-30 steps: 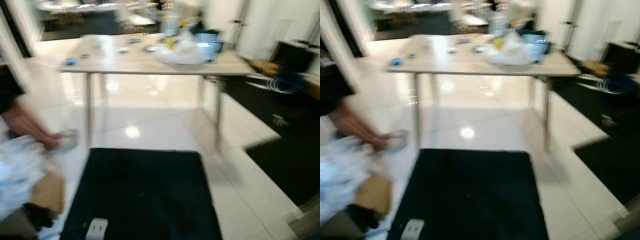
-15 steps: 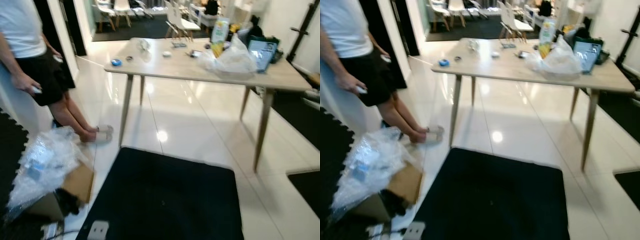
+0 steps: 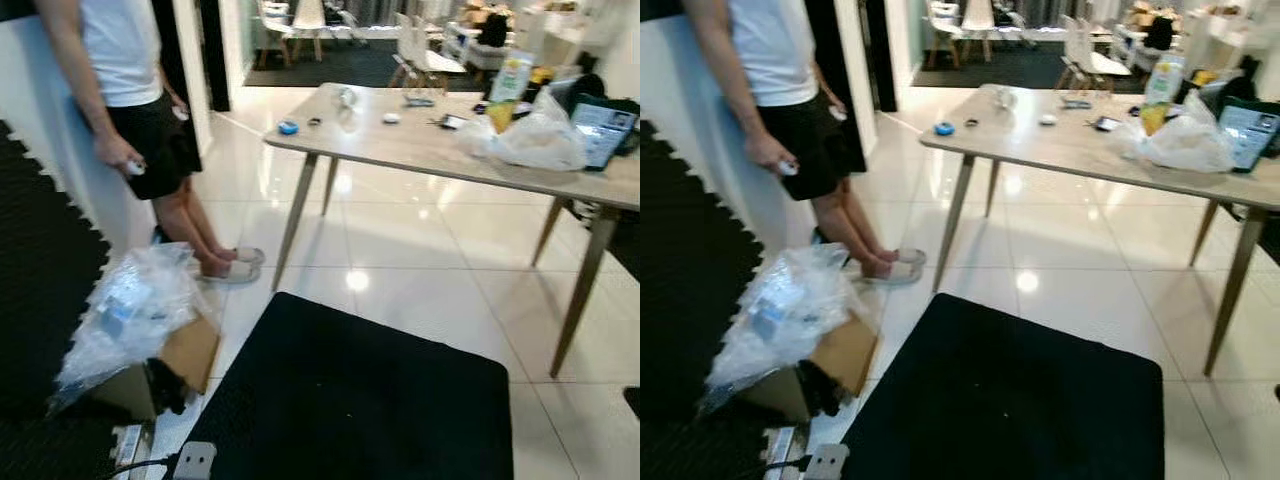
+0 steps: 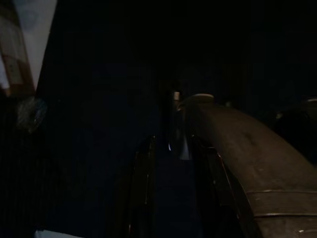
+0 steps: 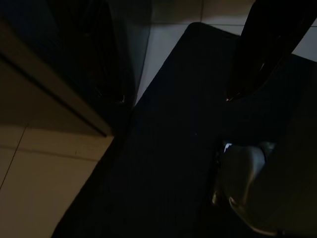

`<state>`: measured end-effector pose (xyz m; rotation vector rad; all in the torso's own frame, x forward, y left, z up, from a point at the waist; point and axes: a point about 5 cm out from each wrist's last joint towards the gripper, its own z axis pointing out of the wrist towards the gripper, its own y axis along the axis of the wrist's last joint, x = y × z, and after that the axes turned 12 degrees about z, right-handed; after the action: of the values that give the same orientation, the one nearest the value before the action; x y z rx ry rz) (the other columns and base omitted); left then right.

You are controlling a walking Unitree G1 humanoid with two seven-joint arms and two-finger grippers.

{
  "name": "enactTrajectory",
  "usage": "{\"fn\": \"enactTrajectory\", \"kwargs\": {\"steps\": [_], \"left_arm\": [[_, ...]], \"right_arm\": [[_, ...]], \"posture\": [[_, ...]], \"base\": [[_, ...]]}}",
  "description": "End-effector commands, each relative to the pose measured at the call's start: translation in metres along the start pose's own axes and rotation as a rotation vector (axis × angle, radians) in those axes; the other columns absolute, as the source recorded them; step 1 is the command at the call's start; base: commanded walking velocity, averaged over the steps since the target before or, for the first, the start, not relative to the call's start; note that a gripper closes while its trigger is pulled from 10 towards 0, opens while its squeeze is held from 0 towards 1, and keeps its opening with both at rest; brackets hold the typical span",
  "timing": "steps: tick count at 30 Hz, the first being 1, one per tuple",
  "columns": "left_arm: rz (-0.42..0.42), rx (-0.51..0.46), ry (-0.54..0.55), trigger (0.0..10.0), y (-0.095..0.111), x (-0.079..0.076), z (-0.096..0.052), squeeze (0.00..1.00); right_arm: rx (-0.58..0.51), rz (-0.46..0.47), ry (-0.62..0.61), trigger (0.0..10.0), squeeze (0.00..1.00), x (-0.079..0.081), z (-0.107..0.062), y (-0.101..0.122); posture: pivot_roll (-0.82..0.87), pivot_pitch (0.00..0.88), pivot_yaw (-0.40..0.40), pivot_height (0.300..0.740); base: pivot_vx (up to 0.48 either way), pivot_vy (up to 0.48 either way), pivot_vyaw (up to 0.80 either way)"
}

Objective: Restocking fridge

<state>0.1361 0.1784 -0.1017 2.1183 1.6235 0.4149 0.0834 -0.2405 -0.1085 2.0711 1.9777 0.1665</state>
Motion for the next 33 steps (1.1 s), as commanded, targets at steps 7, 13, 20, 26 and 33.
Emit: {"fn": "enactTrajectory", "kwargs": {"steps": [7, 13, 20, 26, 33], "left_arm": [[0.017, 0.041, -0.027, 10.0, -0.0087, -0.005, -0.0008, 0.0], [0.023, 0.045, -0.025, 10.0, -0.0095, -0.0043, -0.0011, 0.0], [0.026, 0.046, -0.028, 10.0, -0.0102, -0.0039, -0.0015, 0.0], [0.032, 0.049, -0.028, 10.0, -0.0112, -0.0026, -0.002, 0.0], [0.038, 0.05, -0.03, 10.0, -0.0109, -0.0018, -0.0022, 0.0]], "right_arm": [[-0.009, 0.004, -0.005, 10.0, 0.0, -0.0009, 0.0001, 0.0033], [-0.01, 0.006, -0.011, 10.0, 0.0, -0.001, 0.0002, 0.0037], [-0.006, 0.004, -0.013, 10.0, 0.0, -0.0009, 0.0002, 0.0031], [-0.003, 0.004, -0.014, 10.0, 0.0, -0.0008, 0.0002, 0.0028], [-0.008, 0.005, -0.017, 10.0, 0.0, -0.0012, 0.0002, 0.0041]], "posture": [[0.05, 0.0, -0.028, 0.74], [0.05, 0.0, -0.028, 0.74], [0.05, 0.0, -0.026, 0.74], [0.05, 0.0, -0.024, 0.74], [0.05, 0.0, -0.024, 0.74]], "base": [[0.0, 0.0, 0.0], [0.28, 0.0, 0.0], [0.331, 0.0, 0.0], [0.341, 0.0, 0.0], [0.347, 0.0, 0.0]]}}
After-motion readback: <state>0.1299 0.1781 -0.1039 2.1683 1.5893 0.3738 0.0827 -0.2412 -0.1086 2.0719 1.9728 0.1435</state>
